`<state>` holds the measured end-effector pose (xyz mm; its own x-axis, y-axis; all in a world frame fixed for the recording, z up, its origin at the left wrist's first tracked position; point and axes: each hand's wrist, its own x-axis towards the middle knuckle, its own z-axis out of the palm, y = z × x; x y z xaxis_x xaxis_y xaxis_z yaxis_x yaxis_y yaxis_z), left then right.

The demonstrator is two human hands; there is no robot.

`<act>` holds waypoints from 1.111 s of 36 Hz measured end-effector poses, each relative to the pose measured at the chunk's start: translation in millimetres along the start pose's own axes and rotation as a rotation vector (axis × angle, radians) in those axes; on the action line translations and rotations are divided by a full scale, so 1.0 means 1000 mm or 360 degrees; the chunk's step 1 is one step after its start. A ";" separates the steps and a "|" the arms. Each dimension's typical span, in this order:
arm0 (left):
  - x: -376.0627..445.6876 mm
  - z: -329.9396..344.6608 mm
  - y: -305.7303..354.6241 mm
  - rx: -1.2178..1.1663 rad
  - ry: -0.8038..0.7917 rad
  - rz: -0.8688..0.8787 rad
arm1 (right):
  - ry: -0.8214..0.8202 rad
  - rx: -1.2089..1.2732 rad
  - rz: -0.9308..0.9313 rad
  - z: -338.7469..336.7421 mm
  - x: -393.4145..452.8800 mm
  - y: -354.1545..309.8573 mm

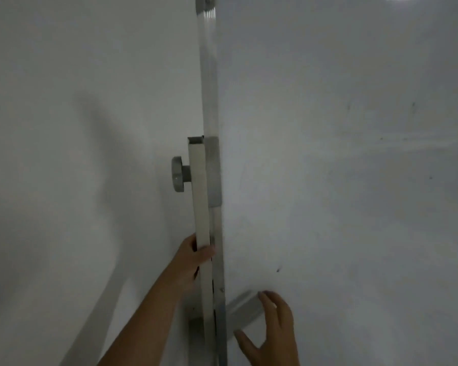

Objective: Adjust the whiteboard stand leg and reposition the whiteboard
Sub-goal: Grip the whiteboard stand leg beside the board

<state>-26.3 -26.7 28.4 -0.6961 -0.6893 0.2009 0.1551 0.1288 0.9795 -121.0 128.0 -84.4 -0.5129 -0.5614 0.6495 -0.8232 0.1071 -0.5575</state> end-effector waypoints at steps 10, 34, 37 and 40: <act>-0.015 0.046 0.003 0.0172 -0.0335 0.0026 | 0.0037 0.0002 0.0259 0.021 -0.026 -0.016; -0.049 0.360 0.008 -0.0017 -0.1215 0.0047 | 0.0170 0.0156 0.0790 -0.220 -0.072 0.136; -0.050 0.407 0.007 0.0020 -0.1174 0.0054 | 0.0296 0.0211 0.1038 -0.246 -0.070 0.152; -0.053 0.454 0.008 0.0063 -0.1142 0.0053 | 0.0542 0.0278 0.1279 -0.271 -0.064 0.174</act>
<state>-306.6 334.2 33.3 -0.9826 -0.0479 0.1793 0.1683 0.1766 0.9698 -297.5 404.4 -82.7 -0.9870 -0.0931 0.1312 -0.1490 0.2214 -0.9637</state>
